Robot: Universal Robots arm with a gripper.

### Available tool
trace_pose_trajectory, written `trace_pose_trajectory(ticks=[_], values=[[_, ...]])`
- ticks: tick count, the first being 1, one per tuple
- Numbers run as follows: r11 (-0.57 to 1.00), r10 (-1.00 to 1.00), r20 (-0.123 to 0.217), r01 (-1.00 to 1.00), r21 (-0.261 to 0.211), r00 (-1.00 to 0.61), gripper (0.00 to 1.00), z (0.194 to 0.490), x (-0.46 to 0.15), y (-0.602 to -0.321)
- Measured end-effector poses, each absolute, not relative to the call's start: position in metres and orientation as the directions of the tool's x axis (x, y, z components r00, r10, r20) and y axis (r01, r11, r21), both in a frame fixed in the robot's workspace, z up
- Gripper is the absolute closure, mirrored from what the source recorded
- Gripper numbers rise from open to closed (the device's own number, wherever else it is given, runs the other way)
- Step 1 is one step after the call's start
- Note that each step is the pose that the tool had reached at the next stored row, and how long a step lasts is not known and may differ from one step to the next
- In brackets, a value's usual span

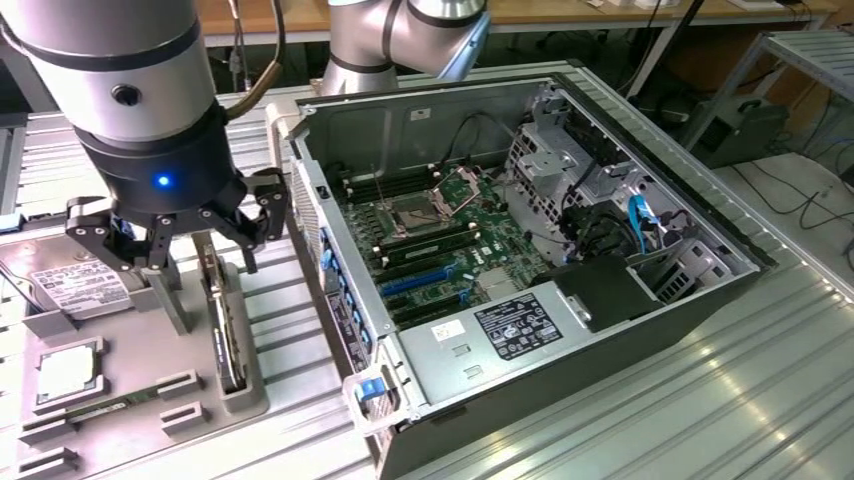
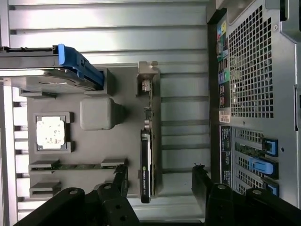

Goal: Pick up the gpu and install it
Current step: 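Pick up the gpu and move the gpu toward the slot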

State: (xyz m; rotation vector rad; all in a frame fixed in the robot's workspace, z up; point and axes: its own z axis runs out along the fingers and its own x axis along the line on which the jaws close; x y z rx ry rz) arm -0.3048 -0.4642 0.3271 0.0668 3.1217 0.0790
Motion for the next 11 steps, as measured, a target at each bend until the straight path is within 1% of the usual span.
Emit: trace_pose_trajectory(ticks=[7, 11], values=[[0.993, 0.104, -0.017, 0.103, 0.051, -0.994, 0.34, 0.313, -0.307, -0.464], [0.998, 0.03, -0.013, 0.029, 0.051, -0.999, 0.34, 0.305, -0.307, -0.464]])
